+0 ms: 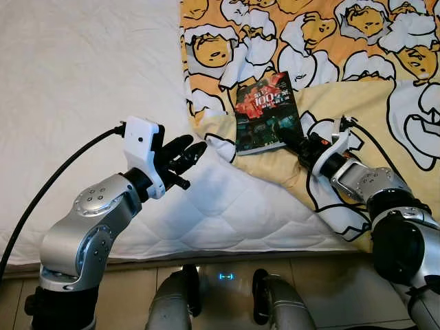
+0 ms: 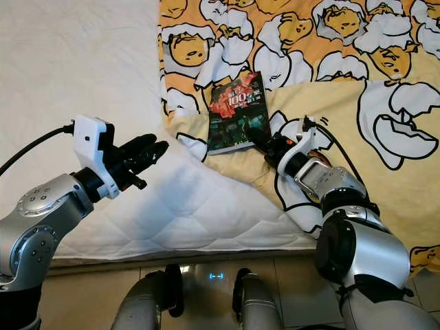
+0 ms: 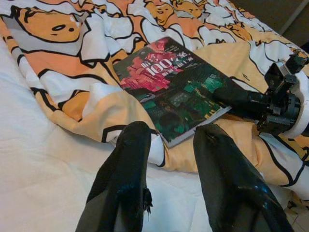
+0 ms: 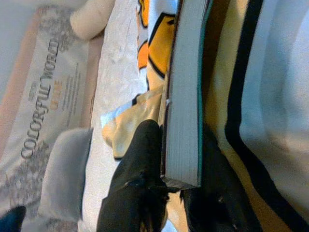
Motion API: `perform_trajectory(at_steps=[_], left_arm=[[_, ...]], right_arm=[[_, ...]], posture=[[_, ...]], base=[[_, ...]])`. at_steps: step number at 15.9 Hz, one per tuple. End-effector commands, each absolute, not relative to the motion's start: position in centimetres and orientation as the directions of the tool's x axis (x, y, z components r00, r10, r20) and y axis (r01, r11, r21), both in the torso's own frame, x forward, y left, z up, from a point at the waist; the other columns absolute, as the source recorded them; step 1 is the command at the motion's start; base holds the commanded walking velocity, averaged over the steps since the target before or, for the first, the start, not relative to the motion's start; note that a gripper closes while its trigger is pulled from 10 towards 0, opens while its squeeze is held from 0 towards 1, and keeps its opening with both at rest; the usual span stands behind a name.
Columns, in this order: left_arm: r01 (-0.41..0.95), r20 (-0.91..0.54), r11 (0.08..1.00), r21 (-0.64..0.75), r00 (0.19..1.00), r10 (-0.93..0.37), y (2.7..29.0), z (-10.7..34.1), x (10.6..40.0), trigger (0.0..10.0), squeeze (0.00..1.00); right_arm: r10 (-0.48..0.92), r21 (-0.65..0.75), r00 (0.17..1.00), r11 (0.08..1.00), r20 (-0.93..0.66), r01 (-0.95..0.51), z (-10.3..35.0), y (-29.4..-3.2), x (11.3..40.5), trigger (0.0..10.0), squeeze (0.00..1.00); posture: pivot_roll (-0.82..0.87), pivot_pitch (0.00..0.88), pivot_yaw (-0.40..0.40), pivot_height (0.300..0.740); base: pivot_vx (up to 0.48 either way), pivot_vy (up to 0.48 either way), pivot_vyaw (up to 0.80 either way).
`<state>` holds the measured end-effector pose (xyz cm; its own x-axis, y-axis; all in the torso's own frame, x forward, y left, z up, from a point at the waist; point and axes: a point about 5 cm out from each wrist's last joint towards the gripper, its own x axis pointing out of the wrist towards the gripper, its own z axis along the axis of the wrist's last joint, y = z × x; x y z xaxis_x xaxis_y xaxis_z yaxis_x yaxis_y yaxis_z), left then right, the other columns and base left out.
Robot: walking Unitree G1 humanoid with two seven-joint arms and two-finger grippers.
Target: Clean up the room
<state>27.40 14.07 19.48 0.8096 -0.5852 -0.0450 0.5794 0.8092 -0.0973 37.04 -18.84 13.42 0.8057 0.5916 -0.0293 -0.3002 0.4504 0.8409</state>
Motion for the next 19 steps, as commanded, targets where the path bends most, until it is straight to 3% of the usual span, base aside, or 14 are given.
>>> perform_trajectory(at_steps=[1,9,13,14,15,19], left_arm=[[0.579,-0.048,0.81,-0.096,0.81,-0.585,14.1,19.2,27.0,10.0,0.0],[0.645,-0.216,0.764,0.013,0.748,-0.628,13.5,17.0,26.1,10.0,0.0],[0.652,-0.257,0.751,0.103,0.747,-0.613,13.5,16.5,26.1,10.0,0.0],[0.653,-0.258,0.75,0.107,0.747,-0.613,13.5,16.5,26.1,10.0,0.0],[0.657,-0.261,0.746,0.109,0.743,-0.617,13.4,16.4,26.1,10.0,0.0],[0.657,-0.258,0.745,0.113,0.744,-0.617,13.3,16.4,26.2,10.0,0.0]], right_arm=[[0.564,0.86,0.826,0.424,-0.005,-0.284,13.4,-18.9,37.1,10.0,1.0],[0.538,0.899,0.842,0.346,0.046,-0.27,14.3,-19.2,37.3,10.0,1.0],[0.538,0.898,0.843,0.377,-0.011,-0.228,13.9,-18.2,37.6,10.0,1.0],[0.539,0.89,0.842,0.397,-0.026,-0.226,13.8,-17.9,37.6,10.0,0.78],[0.525,0.879,0.85,0.429,-0.053,-0.21,13.7,-17.2,37.9,10.0,0.0],[0.528,0.865,0.844,0.464,-0.096,-0.192,13.9,-16.4,38.2,10.0,0.0]], posture=[[0.01,0.288,0.02,0.74],[0.0,0.281,0.016,0.74],[0.01,0.285,0.021,0.74],[0.01,0.285,0.022,0.74],[0.01,0.285,0.024,0.74],[0.0,0.285,0.016,0.74]], base=[[0.0,0.0,0.0],[0.0,0.0,0.0],[0.0,0.0,0.0],[0.0,0.0,0.0],[0.0,0.0,0.0],[0.0,0.0,0.0]])
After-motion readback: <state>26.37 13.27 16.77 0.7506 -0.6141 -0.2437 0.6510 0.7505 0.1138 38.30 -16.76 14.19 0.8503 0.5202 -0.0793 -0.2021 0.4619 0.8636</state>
